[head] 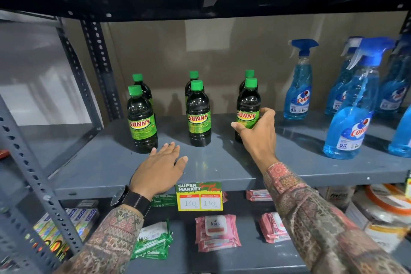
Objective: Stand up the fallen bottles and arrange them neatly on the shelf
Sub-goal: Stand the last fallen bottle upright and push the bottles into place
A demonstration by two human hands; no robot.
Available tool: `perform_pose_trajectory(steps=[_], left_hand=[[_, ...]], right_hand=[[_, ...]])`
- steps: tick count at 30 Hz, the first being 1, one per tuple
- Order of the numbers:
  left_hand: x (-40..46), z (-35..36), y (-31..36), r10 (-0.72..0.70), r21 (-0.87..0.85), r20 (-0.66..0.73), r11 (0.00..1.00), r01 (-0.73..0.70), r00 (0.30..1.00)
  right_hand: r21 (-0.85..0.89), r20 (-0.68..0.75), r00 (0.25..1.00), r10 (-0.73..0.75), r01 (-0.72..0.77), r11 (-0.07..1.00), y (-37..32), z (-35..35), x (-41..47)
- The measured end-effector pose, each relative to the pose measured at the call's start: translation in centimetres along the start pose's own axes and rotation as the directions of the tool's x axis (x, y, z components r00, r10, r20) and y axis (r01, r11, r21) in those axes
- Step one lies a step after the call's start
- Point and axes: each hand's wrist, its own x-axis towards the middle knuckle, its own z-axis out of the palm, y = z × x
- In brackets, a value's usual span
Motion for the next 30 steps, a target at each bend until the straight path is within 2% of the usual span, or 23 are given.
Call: perform_pose_trajectory(steps=[5, 9, 14, 17, 19, 20, 22, 24, 27, 30], left_hand=[[0.1, 0.0, -0.1, 0.002, -0.001, -0.004, 1.0, -0.002, 1.0], [0.0, 0.0, 0.0, 0.005, -0.021, -0.018, 1.0, -0.006, 1.0], [-0.9, -0.6, -0.7, -0.027, -0.19, -0.115, 0.982, 0.005, 0.993], [-2.5, -1.7, -2.4, -0.05, -0.246, -0.116, 0.969, 0.02, 0.992], [-3.9, -2.6, -4.4, -0.097, -0.251, -0.124, 0.966, 0.064, 0.987], [-4.5, -3.1, -5.3, -0.134, -0.264, -0.144, 0.96, 0.093, 0.98], [-5.1, -4.2, -7.2, -0.224, -0.327, -0.2, 0.933, 0.151, 0.954], [-4.3, -4.9, -8.8, -0.304, -0.475, -0.249, 0.866, 0.158, 0.919], [-2.4, -6.0, -10.4, -0.386, -0.737, -0.209, 0.666, 0.115, 0.898], [-0.6, -6.6, -10.7, -0.337, -0.899, -0.098, 0.434, 0.062, 0.936]], right_hand=[[0.042, 0.076, 0.997, 0.014, -0.017, 0.999, -0.3, -0.2, -0.1], [0.039, 0.084, 0.996, 0.019, -0.022, 0.999, -0.7, -0.4, -0.4], [0.058, 0.069, 0.993, 0.095, -0.099, 0.993, -1.4, -1.2, -0.8], [0.098, -0.112, 0.989, 0.095, -0.084, 0.992, -1.6, -2.3, -2.4], [0.187, -0.255, 0.967, 0.016, 0.032, 0.982, -2.6, -2.6, -4.8], [0.228, -0.269, 0.963, -0.026, 0.09, 0.969, -3.4, -2.6, -6.1], [0.267, -0.149, 0.981, -0.123, 0.159, 0.951, -4.9, -1.0, -8.3], [0.288, 0.107, 0.973, -0.204, 0.166, 0.943, -6.5, 1.7, -9.8], [0.314, 0.475, 0.861, -0.183, 0.029, 0.949, -9.2, 6.4, -10.6], [0.229, 0.621, 0.776, -0.109, -0.047, 0.972, -11.1, 10.3, -9.7]])
